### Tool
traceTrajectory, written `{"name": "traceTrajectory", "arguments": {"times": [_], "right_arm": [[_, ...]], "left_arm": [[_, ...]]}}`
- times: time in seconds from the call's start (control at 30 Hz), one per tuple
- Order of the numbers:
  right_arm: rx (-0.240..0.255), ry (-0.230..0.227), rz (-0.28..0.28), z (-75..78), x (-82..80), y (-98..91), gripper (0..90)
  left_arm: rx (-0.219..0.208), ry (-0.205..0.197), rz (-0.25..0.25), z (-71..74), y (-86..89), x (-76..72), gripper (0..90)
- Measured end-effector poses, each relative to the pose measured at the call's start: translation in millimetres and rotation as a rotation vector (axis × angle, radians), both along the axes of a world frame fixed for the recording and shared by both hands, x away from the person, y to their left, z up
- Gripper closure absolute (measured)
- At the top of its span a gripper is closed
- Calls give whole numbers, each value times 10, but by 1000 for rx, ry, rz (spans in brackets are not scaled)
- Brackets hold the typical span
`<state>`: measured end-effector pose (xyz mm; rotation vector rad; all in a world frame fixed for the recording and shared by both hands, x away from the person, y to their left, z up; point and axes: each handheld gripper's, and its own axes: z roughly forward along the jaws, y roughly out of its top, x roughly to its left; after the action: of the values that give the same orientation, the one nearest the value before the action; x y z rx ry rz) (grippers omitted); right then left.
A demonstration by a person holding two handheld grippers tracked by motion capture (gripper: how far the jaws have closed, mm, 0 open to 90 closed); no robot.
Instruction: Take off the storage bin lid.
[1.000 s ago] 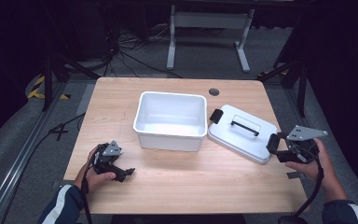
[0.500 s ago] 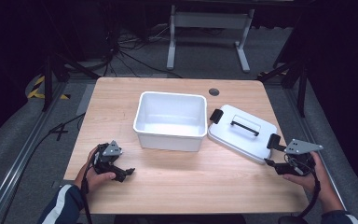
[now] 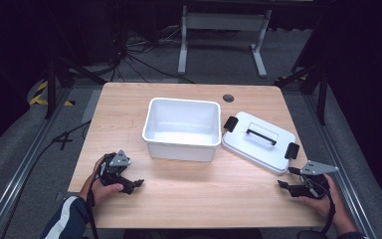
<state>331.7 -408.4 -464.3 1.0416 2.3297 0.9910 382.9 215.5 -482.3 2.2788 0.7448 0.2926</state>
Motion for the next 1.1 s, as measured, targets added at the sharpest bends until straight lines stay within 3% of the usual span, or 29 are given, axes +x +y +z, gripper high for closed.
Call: {"name": "traceTrajectory", "arguments": {"times": [0.03,0.13,0.23,1.1], "right_arm": [[20,2,-12,-17,-3,-15,285],[18,-6,-28,-22,-11,-17,267],[35,17,-32,-26,7,-22,265],[38,16,-63,-29,-9,-3,262]], "left_arm": [[-1,3,1,0,-1,-2,5],[0,0,0,0,0,0,5],[0,2,0,0,0,-2,5],[3,7,-6,4,7,-2,4]]}}
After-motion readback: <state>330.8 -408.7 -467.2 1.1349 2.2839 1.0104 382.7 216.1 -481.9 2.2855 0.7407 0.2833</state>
